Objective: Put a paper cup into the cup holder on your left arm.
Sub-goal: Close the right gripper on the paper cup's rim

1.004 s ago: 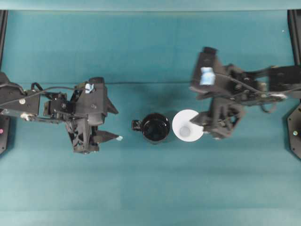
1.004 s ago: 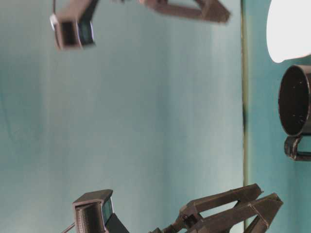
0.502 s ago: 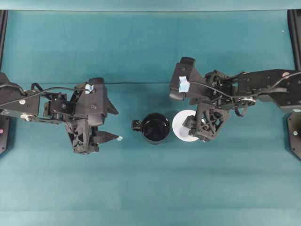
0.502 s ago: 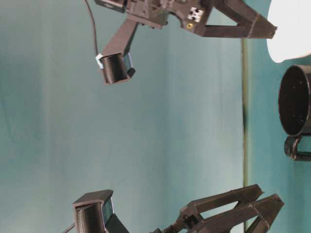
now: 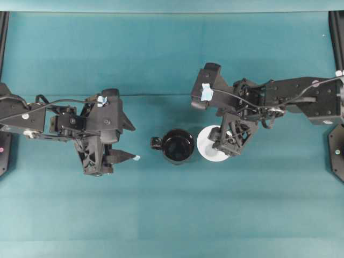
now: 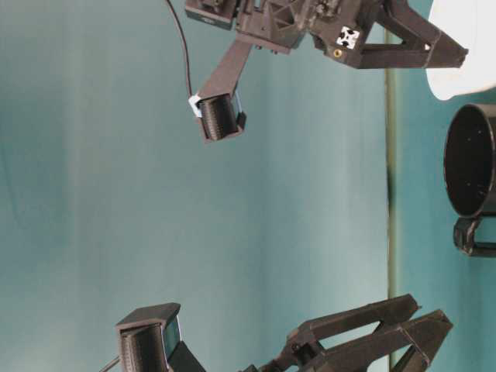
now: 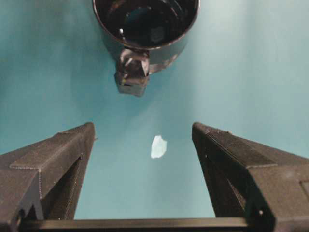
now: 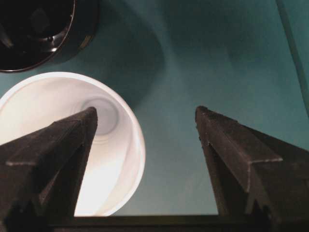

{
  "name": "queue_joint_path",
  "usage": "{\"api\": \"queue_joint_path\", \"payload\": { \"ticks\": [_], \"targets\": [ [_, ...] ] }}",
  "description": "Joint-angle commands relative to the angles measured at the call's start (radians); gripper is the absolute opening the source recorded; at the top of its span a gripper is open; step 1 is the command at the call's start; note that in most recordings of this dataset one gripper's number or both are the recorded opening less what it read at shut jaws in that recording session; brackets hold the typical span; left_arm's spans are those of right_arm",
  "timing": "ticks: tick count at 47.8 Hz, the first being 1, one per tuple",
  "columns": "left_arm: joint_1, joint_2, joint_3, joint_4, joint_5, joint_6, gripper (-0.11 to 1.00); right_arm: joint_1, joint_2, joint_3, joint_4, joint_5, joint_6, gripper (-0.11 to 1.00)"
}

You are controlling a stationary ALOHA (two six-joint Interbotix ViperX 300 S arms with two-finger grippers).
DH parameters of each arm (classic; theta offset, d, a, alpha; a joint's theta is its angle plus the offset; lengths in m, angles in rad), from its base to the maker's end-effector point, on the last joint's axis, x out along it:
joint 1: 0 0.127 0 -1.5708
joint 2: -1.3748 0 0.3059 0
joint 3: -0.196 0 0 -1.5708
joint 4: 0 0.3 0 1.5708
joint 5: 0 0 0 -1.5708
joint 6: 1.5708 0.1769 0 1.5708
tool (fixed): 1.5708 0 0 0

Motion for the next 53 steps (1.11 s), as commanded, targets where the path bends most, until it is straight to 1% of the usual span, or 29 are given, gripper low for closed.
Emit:
{"api": "queue_joint_path", "payload": {
  "ticks": [1,8,11,14,20,25,27,31,36,42,53],
  "targets": [
    [-0.002,-0.005,-0.008,0.003,-0.003,0.0,0.85,0.0,-0.003,-0.002,-0.002,-0.003,0.003,0.84],
    [-0.003,-0.003,-0.009,0.003,-0.005,0.0,0.85,0.0,0.002,0.002,-0.002,-0.005,0.005,0.82],
    [-0.002,-0.003,-0.009,0.003,-0.005,0.0,0.85,0.0,0.0,0.002,-0.002,-0.008,0.005,0.77],
    [-0.002,-0.002,-0.008,0.003,-0.005,-0.002,0.85,0.002,0.002,0.0,0.003,-0.008,0.006,0.7],
    [-0.002,-0.002,-0.008,0.003,-0.005,-0.005,0.85,0.015,0.002,-0.002,0.005,-0.005,0.008,0.41],
    [-0.002,0.0,-0.008,0.003,-0.005,-0.003,0.85,0.023,0.0,-0.003,0.015,-0.002,0.008,0.19],
    [-0.002,0.002,-0.008,0.003,-0.005,-0.005,0.85,0.025,-0.002,-0.003,0.026,0.005,0.009,0.11],
    [-0.002,0.003,-0.009,0.003,-0.005,-0.003,0.85,0.025,-0.006,-0.005,0.035,0.025,0.008,0.02],
    [-0.002,0.005,-0.008,0.003,-0.005,-0.005,0.85,0.025,-0.015,-0.006,0.038,0.048,0.009,-0.02],
    [-0.002,0.009,-0.009,0.003,-0.005,-0.005,0.85,0.023,-0.038,-0.006,0.04,0.074,0.009,-0.02],
    [-0.002,0.012,-0.011,0.003,-0.005,-0.005,0.85,0.015,-0.112,-0.038,0.067,0.181,0.009,-0.02]
  ]
}}
